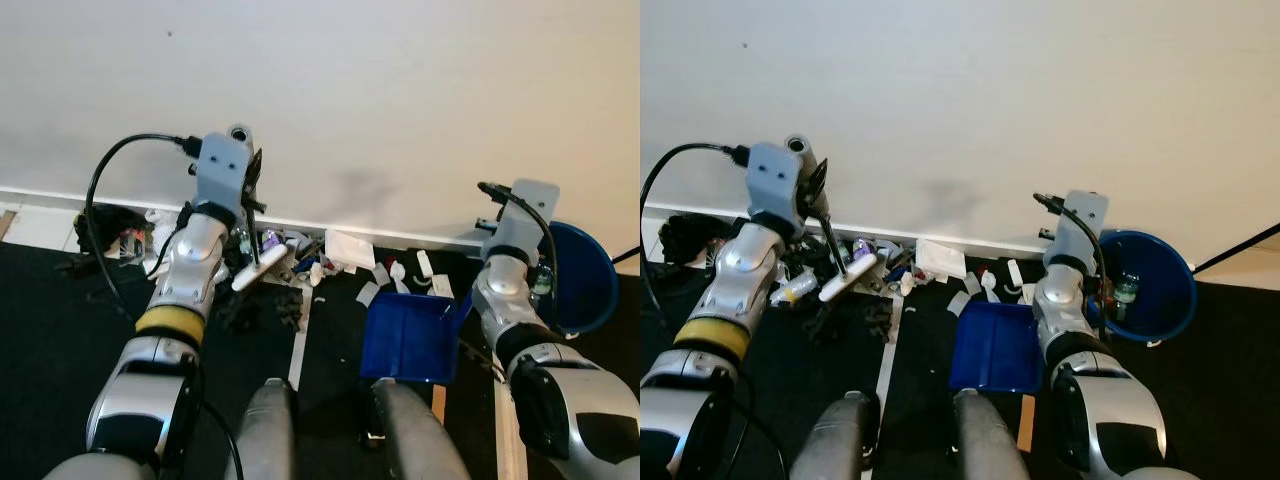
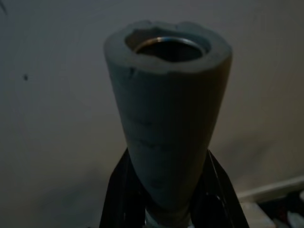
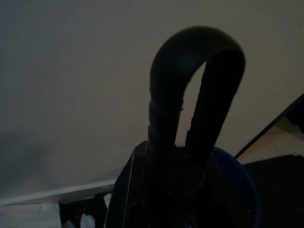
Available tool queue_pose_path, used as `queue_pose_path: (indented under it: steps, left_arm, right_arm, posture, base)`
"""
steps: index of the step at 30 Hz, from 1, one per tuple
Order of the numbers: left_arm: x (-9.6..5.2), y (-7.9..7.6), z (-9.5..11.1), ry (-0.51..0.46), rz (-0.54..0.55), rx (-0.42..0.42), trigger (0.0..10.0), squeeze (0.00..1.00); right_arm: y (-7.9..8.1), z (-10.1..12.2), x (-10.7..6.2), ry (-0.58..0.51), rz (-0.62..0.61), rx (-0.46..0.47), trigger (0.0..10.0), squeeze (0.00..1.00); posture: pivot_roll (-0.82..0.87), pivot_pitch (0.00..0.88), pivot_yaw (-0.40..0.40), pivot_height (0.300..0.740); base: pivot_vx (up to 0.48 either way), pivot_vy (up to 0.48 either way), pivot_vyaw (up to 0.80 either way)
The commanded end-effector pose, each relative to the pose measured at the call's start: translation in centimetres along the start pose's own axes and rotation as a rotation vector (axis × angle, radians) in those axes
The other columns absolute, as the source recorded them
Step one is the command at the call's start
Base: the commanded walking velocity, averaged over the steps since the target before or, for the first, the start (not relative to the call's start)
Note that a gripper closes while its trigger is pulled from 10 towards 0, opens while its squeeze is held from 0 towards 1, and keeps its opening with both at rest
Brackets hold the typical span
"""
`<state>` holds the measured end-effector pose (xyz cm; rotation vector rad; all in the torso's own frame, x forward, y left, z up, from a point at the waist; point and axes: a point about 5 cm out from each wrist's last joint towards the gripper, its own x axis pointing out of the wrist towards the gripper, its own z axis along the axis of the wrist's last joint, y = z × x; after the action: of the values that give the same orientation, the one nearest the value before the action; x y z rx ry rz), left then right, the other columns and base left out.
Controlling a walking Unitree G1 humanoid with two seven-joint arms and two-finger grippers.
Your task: Sweep floor
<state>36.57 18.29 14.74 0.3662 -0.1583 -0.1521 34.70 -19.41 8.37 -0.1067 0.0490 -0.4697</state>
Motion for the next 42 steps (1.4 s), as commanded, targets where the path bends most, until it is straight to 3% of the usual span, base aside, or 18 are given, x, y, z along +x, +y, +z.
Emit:
queue_pose_path:
  steps: [1,4,7,9,11,12,13,14,17,20,23,25,27,28,30,32,36,42]
  left_arm:
    - [0.0,0.1,-0.1,0.002,-0.001,0.060,10.0,0.00]
    - [0.8,0.2,0.7,-0.013,0.003,0.080,10.0,0.00]
    - [2.7,-0.7,2.7,-0.041,-0.045,0.129,10.0,0.00]
    - [2.7,-0.7,2.7,-0.041,-0.045,0.129,10.0,0.00]
    - [3.3,-2.6,2.8,-0.024,-0.087,0.122,10.0,0.00]
    - [3.3,-2.6,2.8,-0.024,-0.087,0.122,10.0,0.00]
    - [3.5,-4.1,2.8,-0.016,-0.107,0.099,10.0,0.00]
    - [3.5,-4.1,2.8,-0.016,-0.107,0.099,10.0,0.00]
    - [3.8,-8.9,3.9,-0.018,-0.170,-0.090,10.0,0.00]
    - [3.8,-10.0,4.4,-0.025,-0.186,-0.144,10.0,0.00]
    - [3.7,-14.8,7.1,-0.071,-0.264,-0.379,10.0,0.00]
    - [3.7,-14.8,7.1,-0.071,-0.264,-0.379,10.0,0.00]
    - [3.6,-16.7,9.1,-0.112,-0.295,-0.528,10.0,0.00]
    - [3.6,-16.7,9.1,-0.112,-0.295,-0.528,10.0,0.00]
    - [4.1,-16.9,11.5,-0.185,-0.282,-0.648,10.0,0.00]
    - [4.5,-16.4,13.0,-0.242,-0.266,-0.708,10.0,0.00]
    - [4.9,-15.5,14.0,-0.287,-0.264,-0.723,10.0,0.00]
    - [4.6,-13.2,11.8,-0.298,-0.409,-0.414,10.0,0.00]
  right_arm:
    - [-0.5,-2.1,-0.7,0.098,0.001,-0.051,10.0,0.00]
    - [-0.3,-2.1,-0.7,0.105,0.004,-0.046,10.0,0.00]
    - [0.3,-2.4,-1.0,0.144,0.039,-0.033,10.0,0.00]
    - [0.3,-2.4,-1.0,0.144,0.039,-0.033,10.0,0.00]
    - [1.2,-2.5,-1.3,0.155,0.095,-0.021,10.0,0.00]
    - [1.2,-2.5,-1.3,0.155,0.095,-0.021,10.0,0.00]
    - [1.6,-2.5,-1.5,0.154,0.119,-0.022,10.0,0.00]
    - [1.6,-2.5,-1.5,0.154,0.119,-0.022,10.0,0.00]
    - [1.8,-3.0,-1.9,0.169,0.134,-0.046,10.0,0.00]
    - [1.8,-3.2,-2.0,0.176,0.133,-0.052,10.0,0.00]
    - [1.5,-4.1,-2.5,0.200,0.132,-0.076,10.0,0.00]
    - [1.5,-4.1,-2.5,0.200,0.132,-0.076,10.0,0.00]
    - [1.4,-4.3,-2.7,0.203,0.135,-0.080,10.0,0.00]
    - [1.4,-4.3,-2.7,0.203,0.135,-0.080,10.0,0.00]
    - [1.4,-4.3,-2.7,0.199,0.138,-0.082,10.0,0.00]
    - [1.4,-4.3,-2.7,0.195,0.143,-0.084,10.0,0.00]
    - [1.5,-4.3,-2.7,0.193,0.153,-0.091,10.0,0.00]
    - [1.8,-4.0,-2.6,0.176,0.172,-0.091,10.0,0.00]
  posture:
    - [0.07,0.267,-0.049,0.740]
    - [0.05,0.281,-0.053,0.740]
    - [0.04,0.292,-0.057,0.740]
    - [0.04,0.292,-0.057,0.740]
    - [0.03,0.303,-0.057,0.740]
    - [0.03,0.303,-0.057,0.740]
    - [0.03,0.303,-0.058,0.740]
    - [0.03,0.303,-0.058,0.740]
    - [0.02,0.307,-0.057,0.740]
    - [0.02,0.307,-0.057,0.740]
    - [0.02,0.302,-0.054,0.740]
    - [0.02,0.302,-0.054,0.740]
    - [0.02,0.299,-0.053,0.740]
    - [0.02,0.299,-0.053,0.740]
    - [0.02,0.294,-0.051,0.740]
    - [0.02,0.289,-0.052,0.740]
    - [0.03,0.279,-0.052,0.740]
    - [0.05,0.238,-0.050,0.740]
  base:
    - [0.000,0.000,0.00]
    - [0.000,0.000,0.00]
    - [0.000,0.000,0.00]
    - [0.000,0.000,0.00]
    - [0.000,0.000,0.00]
    - [0.000,0.000,0.00]
    - [0.000,0.000,0.00]
    - [0.000,0.000,0.00]
    - [0.000,0.000,0.00]
    - [0.000,0.000,0.00]
    - [0.000,0.000,0.00]
    - [0.000,0.000,0.00]
    - [0.000,0.000,0.00]
    - [0.000,0.000,0.00]
    - [0.000,0.000,0.00]
    - [0.000,0.000,0.00]
    - [0.000,0.000,0.00]
    - [0.000,0.000,0.00]
